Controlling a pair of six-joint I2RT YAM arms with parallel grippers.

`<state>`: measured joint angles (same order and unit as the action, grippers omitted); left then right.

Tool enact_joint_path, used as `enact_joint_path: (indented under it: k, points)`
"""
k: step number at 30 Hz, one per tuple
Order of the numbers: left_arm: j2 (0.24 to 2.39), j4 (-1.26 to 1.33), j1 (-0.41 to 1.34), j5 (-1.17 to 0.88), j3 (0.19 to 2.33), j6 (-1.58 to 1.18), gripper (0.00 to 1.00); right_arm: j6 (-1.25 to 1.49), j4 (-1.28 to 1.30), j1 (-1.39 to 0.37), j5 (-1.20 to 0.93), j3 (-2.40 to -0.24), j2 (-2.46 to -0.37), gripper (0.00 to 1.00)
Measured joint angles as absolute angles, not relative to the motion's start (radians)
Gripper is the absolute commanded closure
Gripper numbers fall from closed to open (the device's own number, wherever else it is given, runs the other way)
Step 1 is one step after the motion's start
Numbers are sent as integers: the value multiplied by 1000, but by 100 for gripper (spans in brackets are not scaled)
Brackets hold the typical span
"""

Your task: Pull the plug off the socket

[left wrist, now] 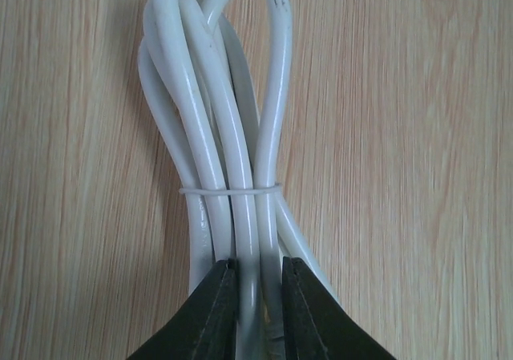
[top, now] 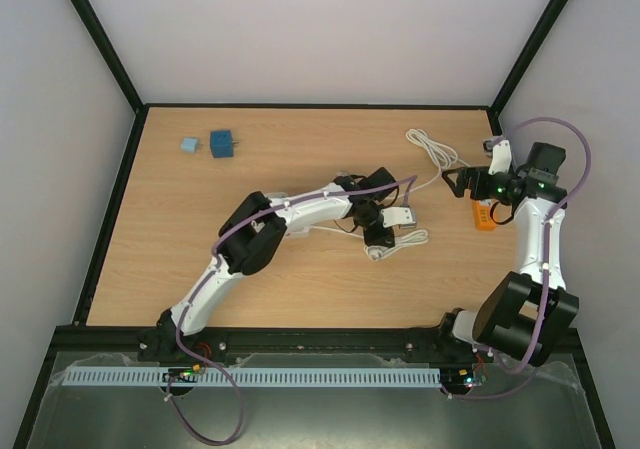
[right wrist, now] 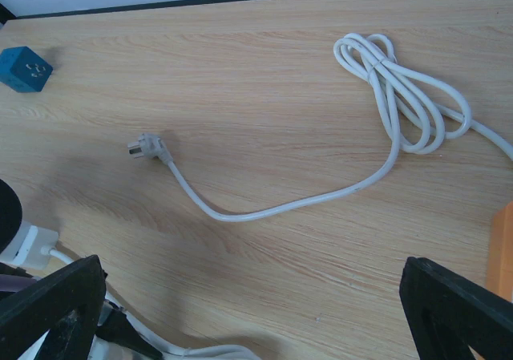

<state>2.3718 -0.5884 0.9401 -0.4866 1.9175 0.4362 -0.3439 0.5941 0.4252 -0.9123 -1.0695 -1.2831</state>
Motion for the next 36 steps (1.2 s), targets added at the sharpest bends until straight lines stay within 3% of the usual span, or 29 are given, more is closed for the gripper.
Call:
enact_joint_path:
  k: [5,10,13,19,27,36]
  points:
    - [2429,-589,950,-501,2008,409,68,-343,587,425,-914,-1078,-1291,2]
    - [2433,-596,950,-512,2016,398,36,-338,569,425,-920,-1094,-1299,2]
    - [2384,-603,937,-521,1956,393,27,-329,553,425,-938,-1097,-1302,2]
    - [2154,-628,885,-534,1811,411,20,-298,498,403,-959,-1102,-1320,2]
    - [1816,-675,673,-561,1641,463,15,-260,444,285,-964,-1121,-1358,2]
    - [1746,-855,371,-630,1588,600,16,-210,356,137,-974,-1079,-1359,2]
